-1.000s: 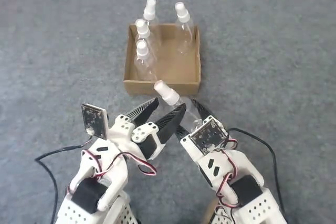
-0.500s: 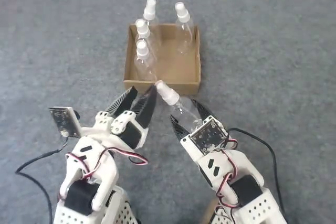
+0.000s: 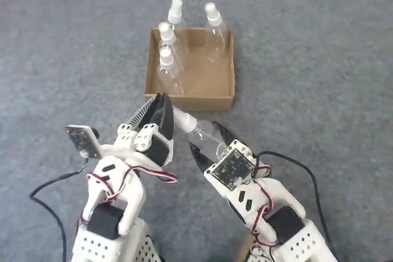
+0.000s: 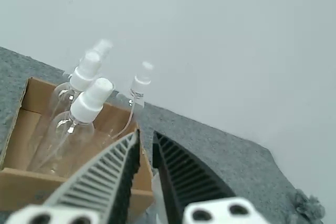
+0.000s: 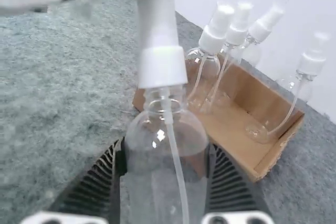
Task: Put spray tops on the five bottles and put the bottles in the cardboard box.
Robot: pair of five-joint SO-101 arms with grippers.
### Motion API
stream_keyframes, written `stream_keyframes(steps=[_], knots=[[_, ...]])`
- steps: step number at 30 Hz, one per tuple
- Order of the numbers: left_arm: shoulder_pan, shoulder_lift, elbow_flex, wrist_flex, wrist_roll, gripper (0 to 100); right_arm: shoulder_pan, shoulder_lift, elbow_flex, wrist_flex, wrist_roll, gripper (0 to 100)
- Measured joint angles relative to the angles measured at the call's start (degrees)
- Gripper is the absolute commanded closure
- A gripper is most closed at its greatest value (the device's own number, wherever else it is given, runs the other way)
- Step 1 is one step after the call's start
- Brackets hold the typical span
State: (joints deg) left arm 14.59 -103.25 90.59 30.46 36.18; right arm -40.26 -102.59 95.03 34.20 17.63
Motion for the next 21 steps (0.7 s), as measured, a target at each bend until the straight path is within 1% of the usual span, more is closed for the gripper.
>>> stream_keyframes(steps=[3,10,21], knots=[[1.67,0.00,0.00,0.00,-2.55,97,0.09,0.00,0.00,0.00,0.18,99.1],[8.09,-0.26,-0.70,2.99,-8.18,97,0.18,0.18,0.00,0.09,0.35,99.1],[9.41,-0.26,-1.14,3.52,-8.26,97,1.41,0.18,0.00,0.09,0.62,99.1]])
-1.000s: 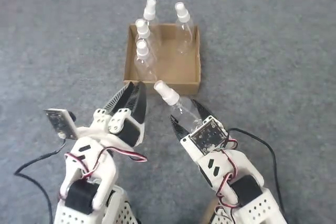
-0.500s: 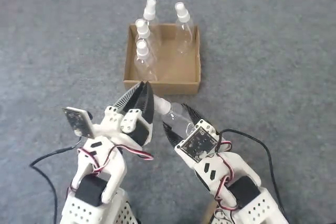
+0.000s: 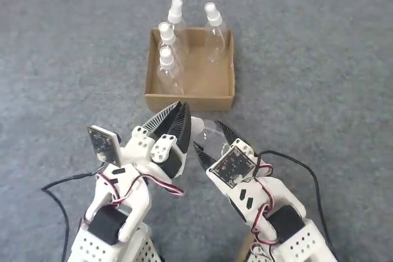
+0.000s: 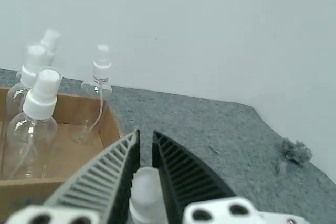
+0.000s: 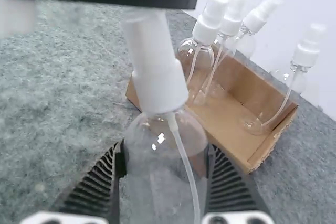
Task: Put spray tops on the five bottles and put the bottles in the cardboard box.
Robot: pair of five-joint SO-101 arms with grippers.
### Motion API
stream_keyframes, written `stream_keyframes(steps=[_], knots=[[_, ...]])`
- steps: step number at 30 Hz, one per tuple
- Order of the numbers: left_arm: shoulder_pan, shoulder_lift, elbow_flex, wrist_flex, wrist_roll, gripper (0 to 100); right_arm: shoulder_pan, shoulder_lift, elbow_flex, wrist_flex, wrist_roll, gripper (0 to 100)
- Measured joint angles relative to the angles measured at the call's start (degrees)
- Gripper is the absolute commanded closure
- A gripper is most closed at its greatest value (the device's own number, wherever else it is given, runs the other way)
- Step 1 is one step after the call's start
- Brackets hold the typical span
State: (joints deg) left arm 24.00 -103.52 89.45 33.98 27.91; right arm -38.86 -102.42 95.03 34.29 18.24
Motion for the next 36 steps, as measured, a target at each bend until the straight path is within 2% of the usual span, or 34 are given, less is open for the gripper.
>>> stream_keyframes(steps=[9,15,18,25,32,36], knots=[[-3.34,0.18,-3.08,4.57,0.26,96,0.18,-0.09,0.00,0.00,0.00,99.1],[-4.31,0.26,-3.78,6.33,0.62,83,0.53,-0.09,0.00,0.00,0.00,99.1],[-4.31,0.26,-3.78,7.74,3.52,79,0.35,-0.18,0.00,0.00,-0.09,99.1],[-5.19,0.26,-9.05,13.63,7.38,79,0.35,-0.18,0.00,-0.09,-0.09,99.1],[-13.01,0.26,-11.34,13.63,8.62,79,0.35,-0.18,0.00,0.79,-0.09,99.1],[-14.59,0.26,-12.04,13.63,8.53,79,0.35,-0.18,0.00,1.67,-0.09,99.1]])
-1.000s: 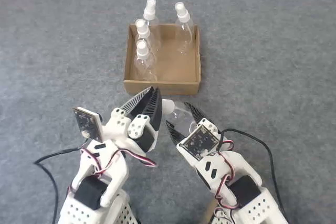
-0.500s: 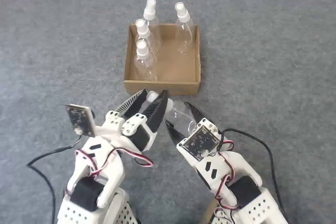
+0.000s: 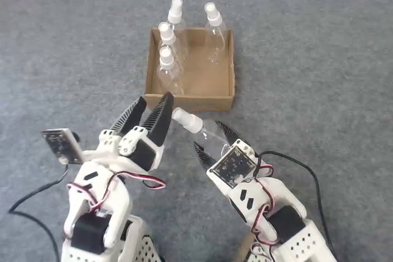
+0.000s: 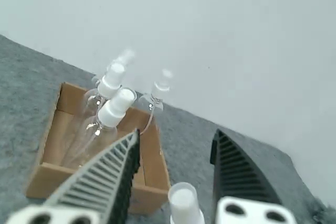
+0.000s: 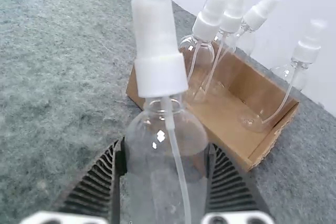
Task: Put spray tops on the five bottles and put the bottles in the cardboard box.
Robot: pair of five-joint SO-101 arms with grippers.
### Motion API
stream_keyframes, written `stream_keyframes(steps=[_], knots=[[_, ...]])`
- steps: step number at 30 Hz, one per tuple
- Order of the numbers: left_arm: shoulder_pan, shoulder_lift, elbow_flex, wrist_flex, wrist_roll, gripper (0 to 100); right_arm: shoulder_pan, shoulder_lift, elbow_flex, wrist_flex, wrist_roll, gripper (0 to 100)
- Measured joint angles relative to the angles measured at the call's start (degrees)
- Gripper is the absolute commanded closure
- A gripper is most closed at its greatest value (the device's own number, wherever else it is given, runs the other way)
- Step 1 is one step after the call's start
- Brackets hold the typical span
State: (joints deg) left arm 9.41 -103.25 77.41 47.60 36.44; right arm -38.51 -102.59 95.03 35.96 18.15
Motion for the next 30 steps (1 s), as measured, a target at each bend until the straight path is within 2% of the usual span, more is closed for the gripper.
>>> stream_keyframes(steps=[3,10,19,22,30], knots=[[-0.62,0.00,0.00,0.53,0.09,82,0.00,0.00,0.00,0.00,0.00,99.1],[-7.74,0.00,0.00,2.64,0.35,99,0.00,0.00,0.00,0.00,0.00,99.1],[-9.93,0.00,5.36,2.64,0.35,99,0.18,0.00,0.00,0.00,-2.37,99.1],[-10.46,0.00,7.03,2.64,0.35,99,2.20,0.00,0.00,0.00,-2.81,99.1],[-11.60,0.00,12.22,2.64,0.35,99,5.01,0.00,0.00,-2.11,-10.99,99.1]])
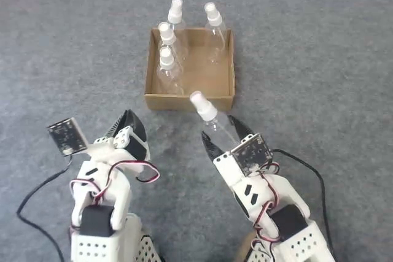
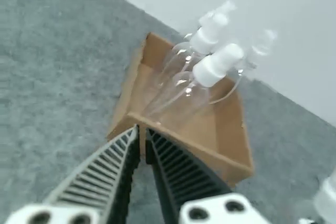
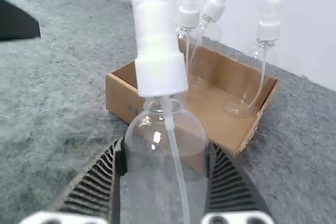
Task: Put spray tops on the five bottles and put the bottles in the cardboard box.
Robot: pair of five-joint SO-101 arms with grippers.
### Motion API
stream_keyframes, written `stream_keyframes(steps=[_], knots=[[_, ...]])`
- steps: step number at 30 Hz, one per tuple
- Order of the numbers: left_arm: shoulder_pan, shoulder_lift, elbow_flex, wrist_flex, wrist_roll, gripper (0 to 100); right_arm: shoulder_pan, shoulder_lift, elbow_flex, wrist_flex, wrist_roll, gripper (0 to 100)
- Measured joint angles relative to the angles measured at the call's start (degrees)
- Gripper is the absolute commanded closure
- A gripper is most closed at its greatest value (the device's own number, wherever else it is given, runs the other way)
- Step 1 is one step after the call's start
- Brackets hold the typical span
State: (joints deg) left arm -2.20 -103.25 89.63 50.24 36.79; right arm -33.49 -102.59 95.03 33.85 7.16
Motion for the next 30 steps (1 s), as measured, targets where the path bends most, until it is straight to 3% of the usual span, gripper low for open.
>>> stream_keyframes(steps=[12,21,30], knots=[[-8.09,0.00,0.97,-1.41,0.00,99,0.09,0.00,-0.09,-1.76,-0.44,98.9],[-8.97,0.00,0.97,-1.41,0.00,99,0.00,0.00,-0.09,-18.73,-0.44,98.9],[-8.88,0.00,0.97,-1.41,0.00,99,0.00,-0.09,-0.53,-29.10,-0.44,99.1]])
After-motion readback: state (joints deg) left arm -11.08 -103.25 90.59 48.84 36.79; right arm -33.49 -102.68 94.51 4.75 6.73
